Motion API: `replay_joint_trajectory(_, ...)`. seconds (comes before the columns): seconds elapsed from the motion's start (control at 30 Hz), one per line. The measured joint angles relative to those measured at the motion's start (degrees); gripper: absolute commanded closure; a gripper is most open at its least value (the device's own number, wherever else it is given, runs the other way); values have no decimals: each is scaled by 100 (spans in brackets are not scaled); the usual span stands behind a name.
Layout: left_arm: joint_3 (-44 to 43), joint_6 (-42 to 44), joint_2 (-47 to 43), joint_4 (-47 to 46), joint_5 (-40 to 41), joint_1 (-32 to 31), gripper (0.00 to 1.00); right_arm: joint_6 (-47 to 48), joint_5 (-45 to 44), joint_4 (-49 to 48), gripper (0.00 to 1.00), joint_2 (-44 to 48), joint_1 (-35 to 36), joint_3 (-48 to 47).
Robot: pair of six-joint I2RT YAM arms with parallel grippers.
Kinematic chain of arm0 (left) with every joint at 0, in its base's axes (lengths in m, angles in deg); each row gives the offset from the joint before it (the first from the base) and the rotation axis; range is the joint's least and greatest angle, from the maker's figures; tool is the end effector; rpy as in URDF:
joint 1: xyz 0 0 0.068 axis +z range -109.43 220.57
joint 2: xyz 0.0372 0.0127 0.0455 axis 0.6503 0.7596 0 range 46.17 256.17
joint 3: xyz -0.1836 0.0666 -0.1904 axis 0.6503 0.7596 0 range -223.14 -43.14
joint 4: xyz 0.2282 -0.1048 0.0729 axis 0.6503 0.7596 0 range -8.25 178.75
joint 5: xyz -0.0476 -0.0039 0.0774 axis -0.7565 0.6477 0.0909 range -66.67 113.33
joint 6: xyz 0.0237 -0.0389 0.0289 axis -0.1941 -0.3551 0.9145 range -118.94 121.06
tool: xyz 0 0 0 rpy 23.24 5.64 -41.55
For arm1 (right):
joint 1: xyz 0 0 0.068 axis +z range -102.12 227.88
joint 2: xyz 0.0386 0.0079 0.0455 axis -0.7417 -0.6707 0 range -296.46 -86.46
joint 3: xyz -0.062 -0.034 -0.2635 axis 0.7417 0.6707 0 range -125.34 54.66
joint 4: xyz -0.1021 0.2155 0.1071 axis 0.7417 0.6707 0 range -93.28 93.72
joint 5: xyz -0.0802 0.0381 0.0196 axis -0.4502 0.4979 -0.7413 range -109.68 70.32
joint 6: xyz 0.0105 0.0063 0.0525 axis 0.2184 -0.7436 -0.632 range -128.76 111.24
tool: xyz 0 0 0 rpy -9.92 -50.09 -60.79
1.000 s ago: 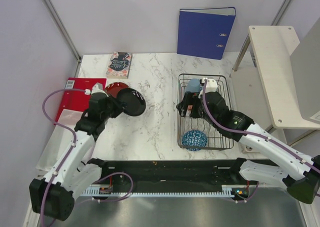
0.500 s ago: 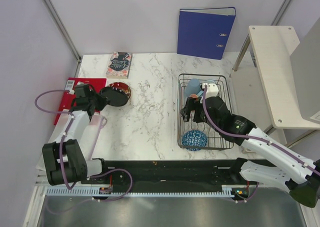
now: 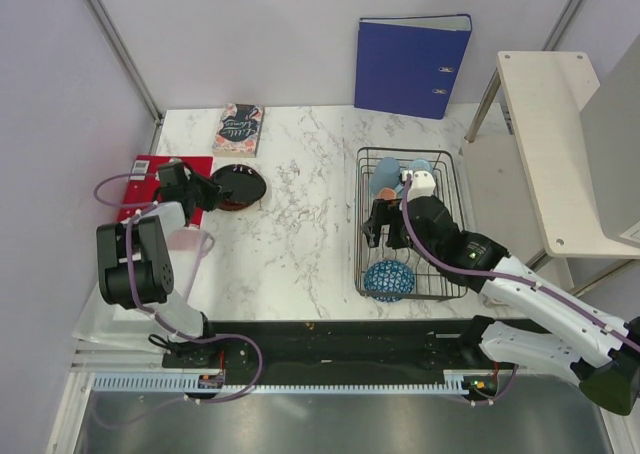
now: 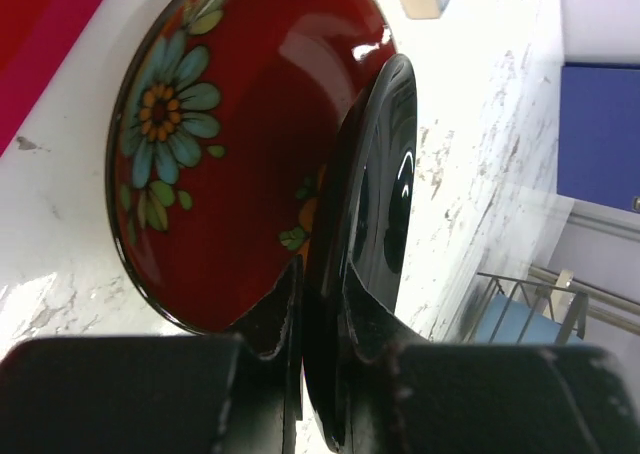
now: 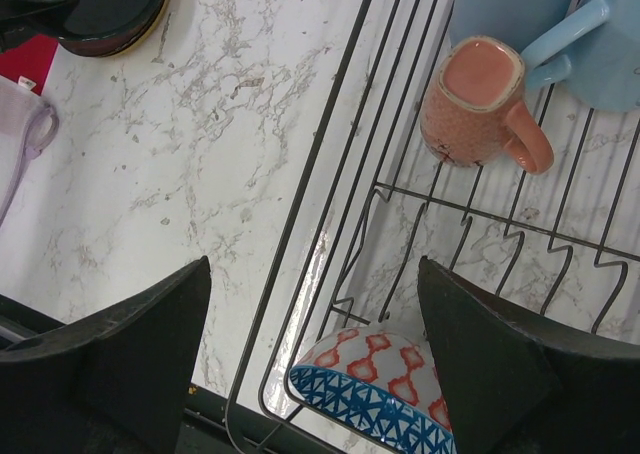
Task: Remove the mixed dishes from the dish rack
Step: Place the plate at the center of the board.
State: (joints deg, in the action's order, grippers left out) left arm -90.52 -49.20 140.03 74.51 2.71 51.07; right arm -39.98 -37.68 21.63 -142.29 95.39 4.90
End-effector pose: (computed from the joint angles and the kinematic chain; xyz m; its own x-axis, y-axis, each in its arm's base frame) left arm 0.3299 0.0483 0.1726 -0.4726 -0.8196 -0.3238 -0.4158 0.5313 -0.7381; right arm 0.1527 0.1506 0.3102 -0.5681 0.1096 -0.8156 -0.2665 0.9132 0.3084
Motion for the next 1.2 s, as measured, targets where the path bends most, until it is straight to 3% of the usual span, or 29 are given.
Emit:
replay_joint_trajectory(0.27,-466,105,345,345,59,9,61,2,-11,-2,10,26,0,13)
replay_joint_trajectory(0.7,-1209,411,352,1991,522,31,35,0,-7,-2,9,-50,0,72)
replay_joint_trajectory(1.0,-1899,769,498,3606,1147,31,33,0,13,-57,10,-74,0,103)
replay_joint_trajectory(1.2,-2044,844,505,4103,1482,31,32,0,11,-66,10,-74,0,168)
